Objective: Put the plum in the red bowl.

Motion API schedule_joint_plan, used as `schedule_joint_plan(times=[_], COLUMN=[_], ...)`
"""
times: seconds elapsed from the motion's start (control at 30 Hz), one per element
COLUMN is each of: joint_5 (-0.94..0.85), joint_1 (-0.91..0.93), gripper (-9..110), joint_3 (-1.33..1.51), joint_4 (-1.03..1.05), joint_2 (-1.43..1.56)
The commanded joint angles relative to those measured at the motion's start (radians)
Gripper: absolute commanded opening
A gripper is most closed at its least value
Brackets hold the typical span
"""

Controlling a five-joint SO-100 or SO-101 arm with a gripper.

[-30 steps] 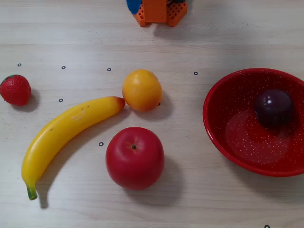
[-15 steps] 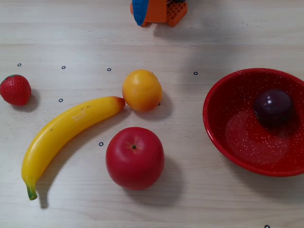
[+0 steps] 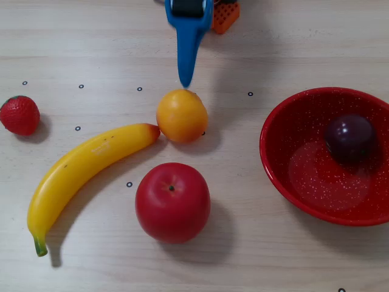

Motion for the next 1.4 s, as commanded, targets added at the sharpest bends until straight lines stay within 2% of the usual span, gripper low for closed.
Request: schedule_joint_plan(times=[0.0, 0.33, 0.57, 0.63, 1.37], joint_5=[0.014, -0.002, 0.008, 0.058, 0.063], joint_1=[0.014, 0.055, 0.078, 0.071, 0.071], gripper=[0, 0, 0, 0, 0], joint_3=[0.008, 0.008, 0.008, 0.008, 0.008], joint_4=[-0.002, 0.242, 0.25, 0.259, 0.261], joint_2=[0.012, 0.014, 0.012, 0.012, 0.012])
